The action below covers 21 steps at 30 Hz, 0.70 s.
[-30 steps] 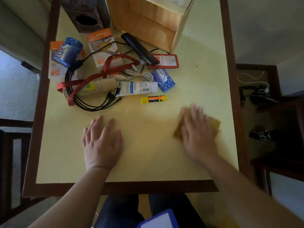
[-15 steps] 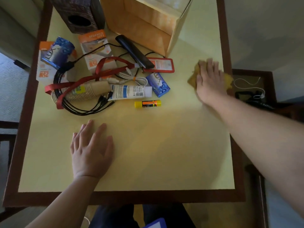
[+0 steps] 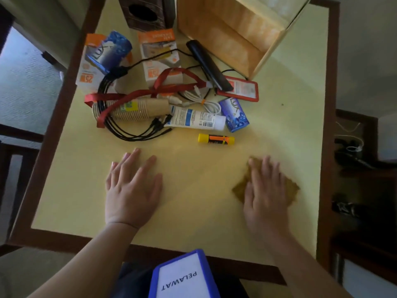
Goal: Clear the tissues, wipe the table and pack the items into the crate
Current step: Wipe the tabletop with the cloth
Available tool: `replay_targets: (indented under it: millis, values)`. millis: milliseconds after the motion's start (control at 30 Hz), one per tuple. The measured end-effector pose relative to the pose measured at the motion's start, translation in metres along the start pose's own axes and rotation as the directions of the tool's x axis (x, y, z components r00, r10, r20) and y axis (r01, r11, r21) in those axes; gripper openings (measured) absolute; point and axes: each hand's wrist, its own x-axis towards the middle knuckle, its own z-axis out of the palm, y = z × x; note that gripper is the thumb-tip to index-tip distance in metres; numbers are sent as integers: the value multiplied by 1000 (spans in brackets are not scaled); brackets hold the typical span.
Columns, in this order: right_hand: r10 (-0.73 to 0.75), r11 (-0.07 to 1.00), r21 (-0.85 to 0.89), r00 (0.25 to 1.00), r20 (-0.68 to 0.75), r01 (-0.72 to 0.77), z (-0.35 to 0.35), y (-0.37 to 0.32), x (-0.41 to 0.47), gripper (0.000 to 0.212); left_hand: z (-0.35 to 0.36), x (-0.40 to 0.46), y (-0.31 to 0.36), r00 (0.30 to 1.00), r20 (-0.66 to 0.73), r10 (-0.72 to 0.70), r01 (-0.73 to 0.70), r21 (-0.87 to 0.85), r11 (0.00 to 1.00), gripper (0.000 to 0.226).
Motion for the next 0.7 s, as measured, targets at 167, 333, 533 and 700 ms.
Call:
replay_targets:
  millis: [167, 333, 533, 700]
  values:
    - [9, 997, -76, 1000, 17, -8, -23, 39, 100, 60, -3, -1, 1, 1000, 4, 0, 0, -13, 1000, 54]
    - [323, 946, -29, 946, 4, -322, -59, 56, 241, 58, -1, -1, 0, 1000, -2, 10, -10, -9, 1000, 54]
    - [235, 972, -5, 969, -76, -236, -24, 29, 147, 58, -3, -1, 0, 1000, 3, 5, -5, -3, 1000, 53]
    - [227, 974, 42, 969, -101, -224, 17, -34, -1, 59, -5, -1, 0, 1000, 2, 10, -10, -13, 1000, 52]
